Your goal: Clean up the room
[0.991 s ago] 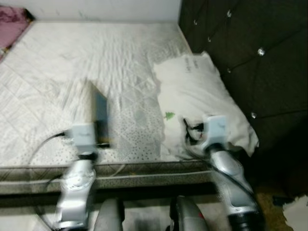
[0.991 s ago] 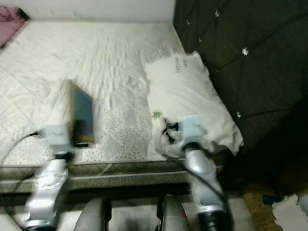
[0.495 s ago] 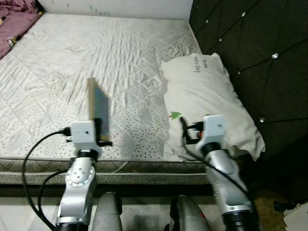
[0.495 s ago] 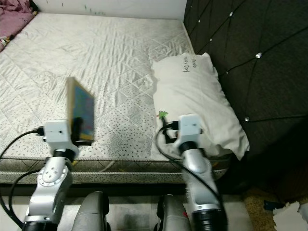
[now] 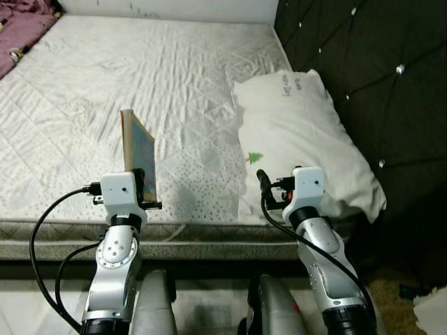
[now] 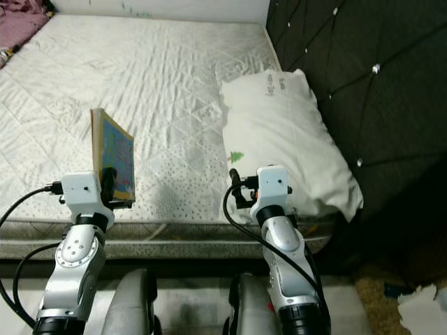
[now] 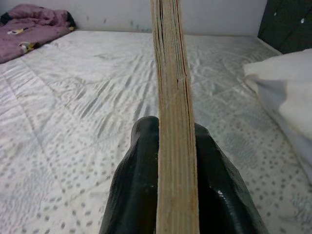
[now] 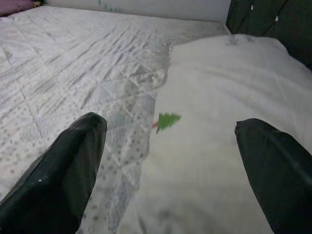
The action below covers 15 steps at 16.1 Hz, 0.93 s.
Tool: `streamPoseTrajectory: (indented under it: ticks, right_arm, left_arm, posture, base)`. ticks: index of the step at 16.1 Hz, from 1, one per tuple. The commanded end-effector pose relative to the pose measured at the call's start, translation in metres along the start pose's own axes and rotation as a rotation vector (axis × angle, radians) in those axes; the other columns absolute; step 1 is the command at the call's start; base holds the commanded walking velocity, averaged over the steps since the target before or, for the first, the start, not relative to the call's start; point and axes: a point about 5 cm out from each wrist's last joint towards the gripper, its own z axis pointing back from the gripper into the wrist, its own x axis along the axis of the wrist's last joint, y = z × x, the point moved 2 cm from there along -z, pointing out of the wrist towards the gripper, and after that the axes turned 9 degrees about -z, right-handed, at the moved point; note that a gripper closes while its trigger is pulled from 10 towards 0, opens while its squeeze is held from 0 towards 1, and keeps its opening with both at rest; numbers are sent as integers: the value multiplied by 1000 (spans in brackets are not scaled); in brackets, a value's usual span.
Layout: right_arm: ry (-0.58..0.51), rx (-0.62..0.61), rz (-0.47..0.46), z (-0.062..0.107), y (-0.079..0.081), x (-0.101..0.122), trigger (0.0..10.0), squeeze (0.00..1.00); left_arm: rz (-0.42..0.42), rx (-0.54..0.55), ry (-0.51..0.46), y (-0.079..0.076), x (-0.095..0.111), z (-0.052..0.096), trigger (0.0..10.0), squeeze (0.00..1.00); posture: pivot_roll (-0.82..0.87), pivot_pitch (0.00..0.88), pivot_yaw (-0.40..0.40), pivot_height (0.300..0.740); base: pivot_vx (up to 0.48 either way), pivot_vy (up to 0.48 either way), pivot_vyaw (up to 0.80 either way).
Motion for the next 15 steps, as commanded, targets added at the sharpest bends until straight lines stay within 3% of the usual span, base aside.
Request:
streamPoseTrajectory:
  ticks: [1, 8, 15]
  right_arm:
    - [10, 0, -2, 0, -1, -1, 10000, 0]
    - [7, 7, 9, 0, -1, -1, 10000, 0]
    - [8, 17, 16, 0, 0, -1, 10000, 0]
  left_arm:
    - [-7, 28, -45, 5, 8, -3, 10000, 0]
    - [2, 50, -63, 13, 11, -6, 10000, 0]
    - [20, 46, -66, 12, 10, -5, 10000, 0]
  posture:
    - [29, 32, -34, 573]
    - [28, 25, -34, 573]
    - [27, 24, -37, 573]
  base:
    - [0, 0, 0]
    - [0, 0, 0]
    - [311, 0, 0]
